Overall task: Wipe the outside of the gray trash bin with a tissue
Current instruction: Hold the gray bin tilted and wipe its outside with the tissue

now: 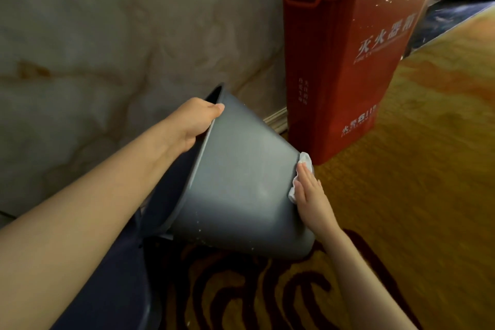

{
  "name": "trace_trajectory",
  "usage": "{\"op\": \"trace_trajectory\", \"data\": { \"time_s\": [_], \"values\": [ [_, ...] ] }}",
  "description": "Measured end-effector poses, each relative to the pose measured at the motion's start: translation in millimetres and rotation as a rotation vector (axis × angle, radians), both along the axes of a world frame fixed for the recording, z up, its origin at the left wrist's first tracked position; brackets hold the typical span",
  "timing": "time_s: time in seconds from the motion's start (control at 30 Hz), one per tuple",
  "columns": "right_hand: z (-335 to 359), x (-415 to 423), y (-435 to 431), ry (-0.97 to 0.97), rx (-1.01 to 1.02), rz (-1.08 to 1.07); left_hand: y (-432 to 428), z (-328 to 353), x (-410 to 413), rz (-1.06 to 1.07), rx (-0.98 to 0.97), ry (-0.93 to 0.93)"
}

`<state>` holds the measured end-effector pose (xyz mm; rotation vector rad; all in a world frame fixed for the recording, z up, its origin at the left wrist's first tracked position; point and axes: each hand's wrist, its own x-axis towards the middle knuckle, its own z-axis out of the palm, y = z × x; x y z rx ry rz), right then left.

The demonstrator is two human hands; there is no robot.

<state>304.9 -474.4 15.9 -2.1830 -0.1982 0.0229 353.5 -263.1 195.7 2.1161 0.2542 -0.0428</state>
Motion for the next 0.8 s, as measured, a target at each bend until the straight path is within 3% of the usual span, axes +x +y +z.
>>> {"op": "trace_trajectory", "data": {
  "time_s": [0.23,0.43,0.6,0.8],
  "values": [
    [8.1,-5.5,10.0,-0.179,0.033,-0.027,-0.8,5.3,-13.7,-0.155,0.091,-0.114],
    [28.2,14.0,10.1,-0.301,0.091,-0.062,5.4,19.2,-32.9,-0.260,0.007,-0.218],
    [4.7,8.6,14.1,-0.314,-0.087,-0.014,12.1,12.7,-42.6,-0.310,0.000,-0.186],
    [-17.3,-1.2,21.2,-0.350,-0.021,-0.237,7.0,-1.1,-45.5,-0.336,-0.025,-0.187]
  ]
}}
